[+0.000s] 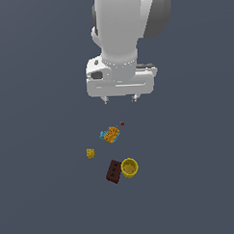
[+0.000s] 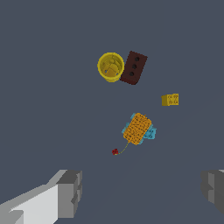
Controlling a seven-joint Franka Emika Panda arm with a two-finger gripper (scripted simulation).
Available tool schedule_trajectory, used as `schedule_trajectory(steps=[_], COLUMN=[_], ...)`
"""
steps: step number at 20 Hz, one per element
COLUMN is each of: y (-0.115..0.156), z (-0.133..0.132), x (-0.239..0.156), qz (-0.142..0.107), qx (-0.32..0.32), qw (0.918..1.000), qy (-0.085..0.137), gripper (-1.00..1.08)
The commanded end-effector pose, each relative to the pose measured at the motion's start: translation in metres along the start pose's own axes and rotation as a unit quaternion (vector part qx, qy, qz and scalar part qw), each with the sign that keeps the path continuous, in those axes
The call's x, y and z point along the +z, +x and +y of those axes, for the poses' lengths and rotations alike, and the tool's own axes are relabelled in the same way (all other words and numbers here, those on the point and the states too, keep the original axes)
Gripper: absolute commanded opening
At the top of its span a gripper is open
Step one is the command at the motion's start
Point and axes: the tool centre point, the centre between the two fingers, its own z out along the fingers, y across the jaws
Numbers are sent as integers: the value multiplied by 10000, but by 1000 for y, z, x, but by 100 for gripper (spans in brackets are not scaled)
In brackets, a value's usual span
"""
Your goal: Pick up a designated object from a clutter of objects.
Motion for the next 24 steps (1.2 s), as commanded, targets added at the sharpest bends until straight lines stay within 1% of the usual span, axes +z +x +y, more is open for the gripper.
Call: schedule_trajectory(steps=[1,4,10,16,24], y=[0,2,9,9,10], z=[0,3,17,17,19], x=[0,2,9,11,40], qz=[0,3,17,19,49], qx=[0,32,168,194,553], qw=[10000,10000,9998,9998,9984], qy=[0,-8,-49,-49,-44], gripper=[100,100,100,100,100])
